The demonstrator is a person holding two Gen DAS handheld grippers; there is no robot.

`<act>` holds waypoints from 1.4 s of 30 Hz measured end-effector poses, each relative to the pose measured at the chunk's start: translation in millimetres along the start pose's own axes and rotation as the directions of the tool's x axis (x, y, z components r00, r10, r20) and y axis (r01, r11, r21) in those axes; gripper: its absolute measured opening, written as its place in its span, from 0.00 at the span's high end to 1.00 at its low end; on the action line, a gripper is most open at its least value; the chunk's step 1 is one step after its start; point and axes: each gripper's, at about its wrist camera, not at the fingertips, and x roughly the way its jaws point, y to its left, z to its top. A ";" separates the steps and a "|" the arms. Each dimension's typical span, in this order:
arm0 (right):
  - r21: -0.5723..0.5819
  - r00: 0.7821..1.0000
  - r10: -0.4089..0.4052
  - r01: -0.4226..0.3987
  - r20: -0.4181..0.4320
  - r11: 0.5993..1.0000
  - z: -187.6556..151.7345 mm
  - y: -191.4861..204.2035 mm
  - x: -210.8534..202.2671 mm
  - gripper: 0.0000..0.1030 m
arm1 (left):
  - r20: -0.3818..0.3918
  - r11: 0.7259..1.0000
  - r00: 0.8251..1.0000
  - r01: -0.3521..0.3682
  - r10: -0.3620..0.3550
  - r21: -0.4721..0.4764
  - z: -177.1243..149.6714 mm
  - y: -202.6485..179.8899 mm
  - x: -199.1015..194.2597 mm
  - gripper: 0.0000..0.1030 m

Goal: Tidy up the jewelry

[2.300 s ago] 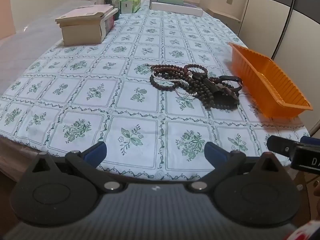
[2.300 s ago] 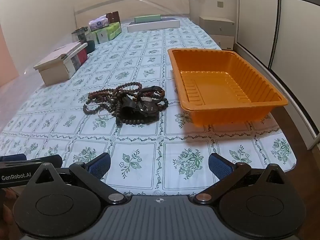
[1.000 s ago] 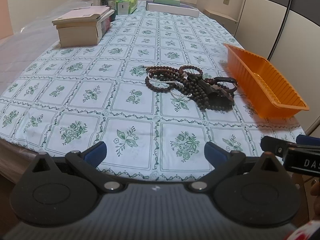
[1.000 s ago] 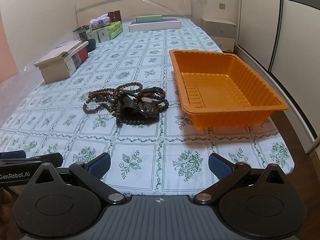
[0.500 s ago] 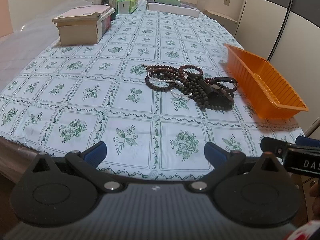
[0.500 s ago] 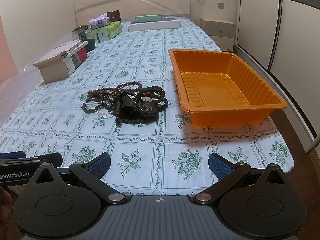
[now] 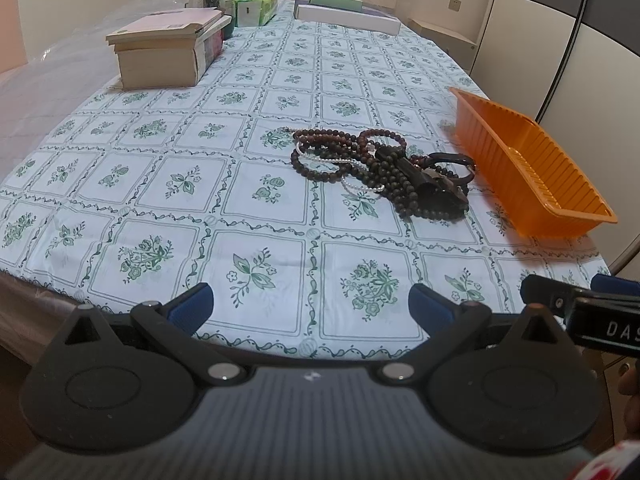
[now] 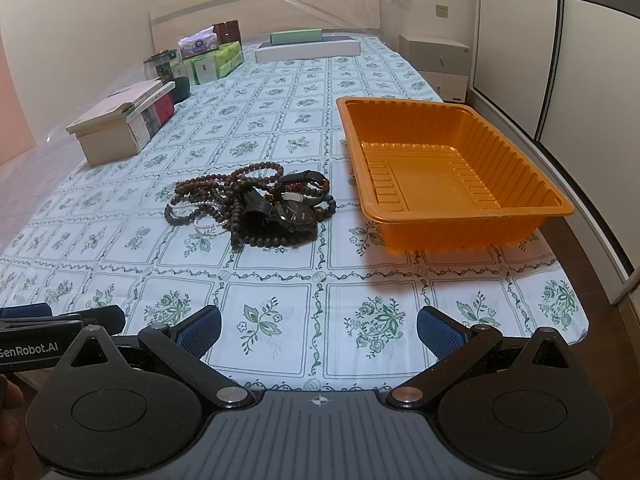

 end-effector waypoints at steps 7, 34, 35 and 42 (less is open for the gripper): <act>0.000 1.000 0.000 0.000 0.000 1.000 -0.3 -0.2 0.1 0.00 | 0.000 1.000 1.000 0.000 0.000 0.000 -0.3 0.1 0.2 0.00; 0.019 1.000 -0.010 0.010 0.018 1.000 0.6 -6.1 -2.4 0.00 | 0.000 1.000 1.000 0.009 -0.009 -0.012 0.5 0.9 0.5 0.00; 0.028 0.999 -0.014 0.013 0.028 1.000 1.8 -8.9 -4.3 0.00 | 0.000 1.000 1.000 0.018 -0.018 -0.021 1.6 1.6 0.8 0.00; 0.109 0.989 -0.067 0.053 0.128 0.993 25.0 -48.0 -22.7 0.00 | 0.017 0.996 0.997 0.071 -0.070 -0.058 19.0 3.5 6.6 0.00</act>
